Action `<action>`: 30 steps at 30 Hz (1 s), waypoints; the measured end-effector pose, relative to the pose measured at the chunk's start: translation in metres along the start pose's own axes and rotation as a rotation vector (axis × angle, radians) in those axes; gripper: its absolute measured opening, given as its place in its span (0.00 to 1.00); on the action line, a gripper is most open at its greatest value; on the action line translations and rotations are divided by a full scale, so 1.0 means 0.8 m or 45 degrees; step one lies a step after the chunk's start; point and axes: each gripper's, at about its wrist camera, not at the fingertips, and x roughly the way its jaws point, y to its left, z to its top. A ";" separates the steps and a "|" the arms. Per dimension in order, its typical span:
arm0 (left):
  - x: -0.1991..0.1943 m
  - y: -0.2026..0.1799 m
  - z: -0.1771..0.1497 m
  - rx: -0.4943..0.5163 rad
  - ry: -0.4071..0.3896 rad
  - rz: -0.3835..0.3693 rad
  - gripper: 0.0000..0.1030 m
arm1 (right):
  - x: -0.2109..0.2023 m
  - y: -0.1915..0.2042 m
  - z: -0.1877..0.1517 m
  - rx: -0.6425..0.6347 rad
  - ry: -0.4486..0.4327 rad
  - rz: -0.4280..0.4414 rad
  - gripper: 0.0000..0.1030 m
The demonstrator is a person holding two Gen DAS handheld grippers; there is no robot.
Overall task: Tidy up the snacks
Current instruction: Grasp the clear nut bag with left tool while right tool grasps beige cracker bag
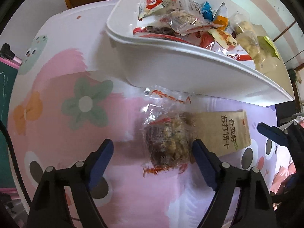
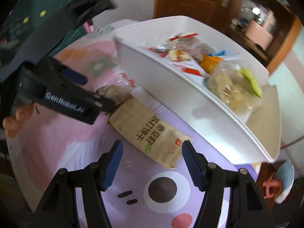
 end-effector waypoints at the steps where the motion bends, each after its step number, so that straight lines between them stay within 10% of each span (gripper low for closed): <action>1: 0.003 0.000 0.000 0.000 0.004 -0.009 0.77 | 0.003 0.003 0.001 -0.032 0.005 0.000 0.63; 13: 0.001 0.014 0.006 -0.010 -0.019 -0.128 0.50 | 0.040 0.023 0.008 -0.298 0.045 0.005 0.63; 26: -0.004 0.039 -0.016 0.024 -0.020 -0.132 0.47 | 0.060 -0.001 0.025 -0.211 0.114 0.240 0.71; 30: -0.004 0.040 -0.019 0.024 -0.025 -0.105 0.46 | 0.056 0.001 0.026 -0.195 0.123 0.232 0.60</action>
